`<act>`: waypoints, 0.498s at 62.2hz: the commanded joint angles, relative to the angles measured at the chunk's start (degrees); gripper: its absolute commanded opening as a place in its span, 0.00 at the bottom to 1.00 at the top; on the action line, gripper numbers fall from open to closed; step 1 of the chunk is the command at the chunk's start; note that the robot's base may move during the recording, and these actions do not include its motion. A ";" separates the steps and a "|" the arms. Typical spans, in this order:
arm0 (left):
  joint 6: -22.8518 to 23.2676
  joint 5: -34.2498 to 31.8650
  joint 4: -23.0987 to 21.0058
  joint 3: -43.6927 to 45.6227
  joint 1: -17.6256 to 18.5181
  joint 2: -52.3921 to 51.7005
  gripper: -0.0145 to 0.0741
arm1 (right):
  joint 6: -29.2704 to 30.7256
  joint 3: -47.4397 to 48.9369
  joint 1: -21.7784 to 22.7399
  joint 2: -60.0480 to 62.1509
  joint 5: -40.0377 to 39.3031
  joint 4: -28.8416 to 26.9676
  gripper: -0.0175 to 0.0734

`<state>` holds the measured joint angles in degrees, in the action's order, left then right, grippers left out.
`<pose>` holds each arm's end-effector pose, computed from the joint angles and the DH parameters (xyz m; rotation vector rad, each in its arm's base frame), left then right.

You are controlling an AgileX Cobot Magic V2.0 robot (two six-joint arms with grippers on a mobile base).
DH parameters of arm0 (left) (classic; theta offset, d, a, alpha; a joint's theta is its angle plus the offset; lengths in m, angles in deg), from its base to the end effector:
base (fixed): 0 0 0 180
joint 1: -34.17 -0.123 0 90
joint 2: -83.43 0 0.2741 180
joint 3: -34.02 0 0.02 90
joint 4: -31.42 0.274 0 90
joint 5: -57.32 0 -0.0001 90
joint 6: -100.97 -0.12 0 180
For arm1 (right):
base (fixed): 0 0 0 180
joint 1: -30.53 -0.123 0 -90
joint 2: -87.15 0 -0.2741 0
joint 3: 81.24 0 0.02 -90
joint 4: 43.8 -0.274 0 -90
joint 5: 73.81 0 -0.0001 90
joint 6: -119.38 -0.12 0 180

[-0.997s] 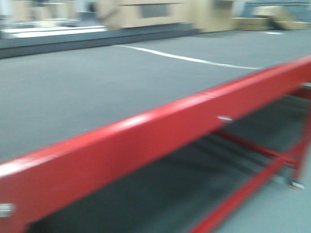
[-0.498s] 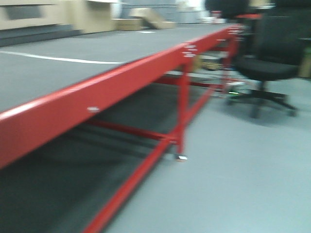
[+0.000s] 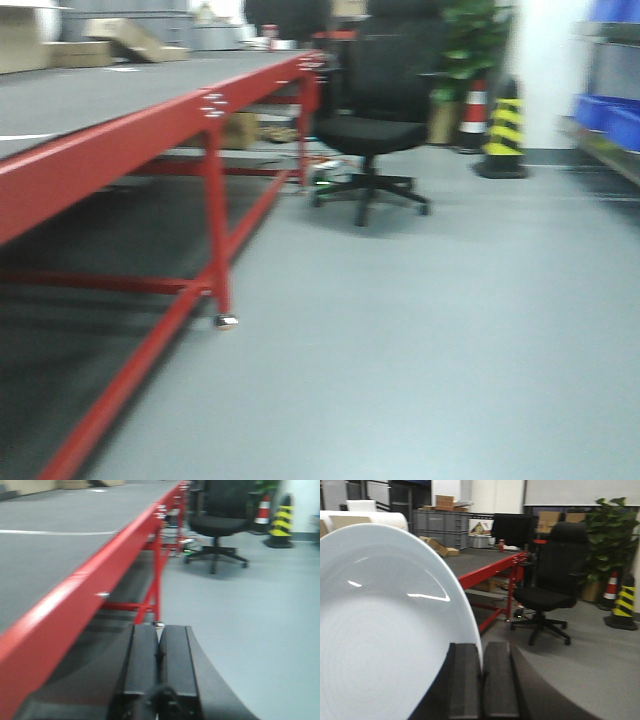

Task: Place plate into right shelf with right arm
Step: 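Hold the plate in the right gripper while driving past the red table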

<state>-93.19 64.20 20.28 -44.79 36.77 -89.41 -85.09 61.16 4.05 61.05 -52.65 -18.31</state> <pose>0.1195 -0.0082 0.1906 0.0983 1.6153 -0.0120 0.1053 0.0316 0.3974 -0.2010 1.4412 0.2723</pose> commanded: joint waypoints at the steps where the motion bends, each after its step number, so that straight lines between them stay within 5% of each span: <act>1: 0.16 -4.65 -0.34 -0.33 0.27 -0.63 0.11 | 0.40 1.64 0.13 -0.42 -5.31 1.40 0.22; 31: 0.16 -4.65 -0.34 -0.33 0.27 -0.63 0.11 | 0.40 1.64 0.13 -0.42 -5.31 1.40 0.22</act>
<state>-93.19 64.20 20.28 -44.79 36.77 -89.41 -85.09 61.16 4.05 61.05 -52.68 -18.31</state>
